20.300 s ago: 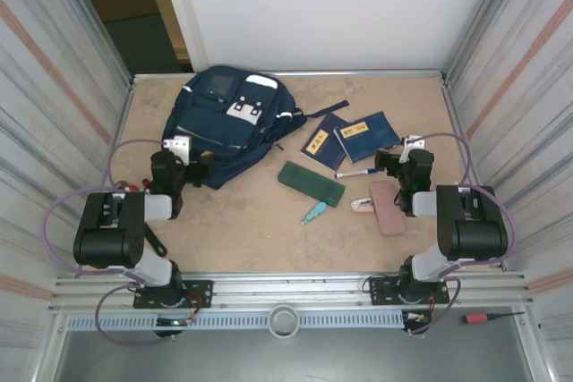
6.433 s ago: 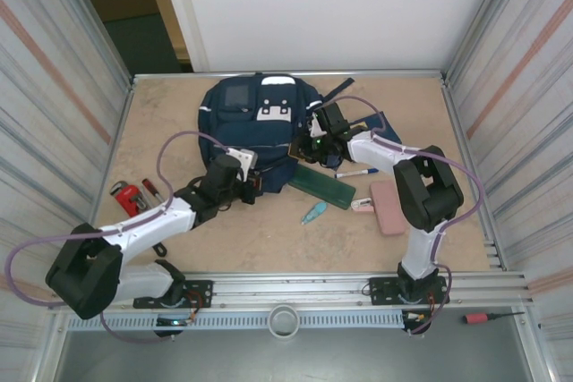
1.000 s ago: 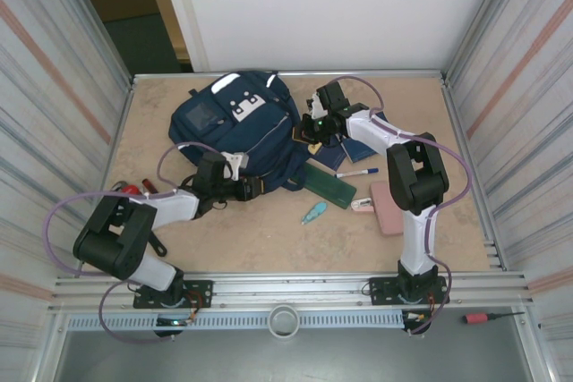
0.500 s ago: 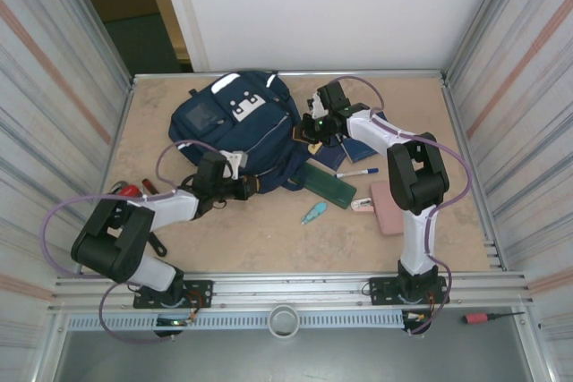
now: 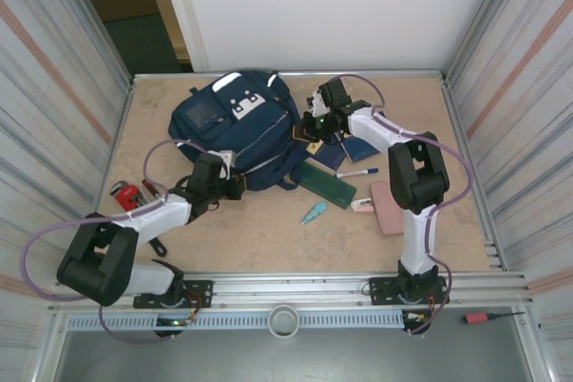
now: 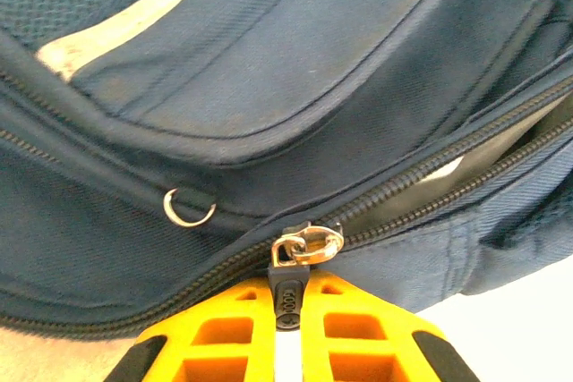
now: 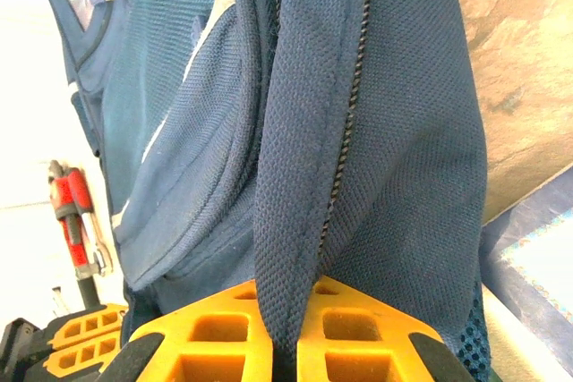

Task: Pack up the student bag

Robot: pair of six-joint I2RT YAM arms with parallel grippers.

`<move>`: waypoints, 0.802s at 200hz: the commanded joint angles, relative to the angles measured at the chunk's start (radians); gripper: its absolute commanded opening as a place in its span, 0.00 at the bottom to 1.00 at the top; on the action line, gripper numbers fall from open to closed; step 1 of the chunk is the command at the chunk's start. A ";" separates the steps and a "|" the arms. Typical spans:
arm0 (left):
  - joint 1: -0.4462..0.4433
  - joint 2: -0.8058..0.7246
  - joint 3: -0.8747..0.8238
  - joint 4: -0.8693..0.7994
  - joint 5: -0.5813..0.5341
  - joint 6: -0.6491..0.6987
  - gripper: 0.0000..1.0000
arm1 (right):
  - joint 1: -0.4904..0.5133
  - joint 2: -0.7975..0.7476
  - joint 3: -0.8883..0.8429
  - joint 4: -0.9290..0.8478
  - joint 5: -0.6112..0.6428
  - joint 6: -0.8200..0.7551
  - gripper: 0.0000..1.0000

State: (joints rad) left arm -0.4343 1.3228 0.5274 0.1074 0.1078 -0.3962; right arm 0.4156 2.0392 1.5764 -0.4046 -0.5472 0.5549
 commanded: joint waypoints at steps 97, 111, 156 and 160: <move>-0.130 0.030 0.069 0.006 0.035 0.031 0.00 | -0.002 -0.018 0.101 -0.110 0.108 -0.073 0.52; -0.132 0.032 0.072 0.009 0.043 0.030 0.00 | 0.010 -0.098 -0.024 -0.064 0.139 -0.059 0.62; -0.135 0.041 0.078 0.002 0.047 0.046 0.00 | 0.087 -0.197 -0.264 0.023 0.186 -0.005 0.79; -0.134 0.041 0.079 0.000 0.047 0.047 0.00 | 0.094 -0.196 -0.270 0.028 0.187 -0.001 0.80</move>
State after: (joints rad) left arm -0.5579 1.3567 0.5705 0.0856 0.1184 -0.3779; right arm 0.4656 1.8755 1.3670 -0.4274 -0.4000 0.5236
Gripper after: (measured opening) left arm 0.085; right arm 0.789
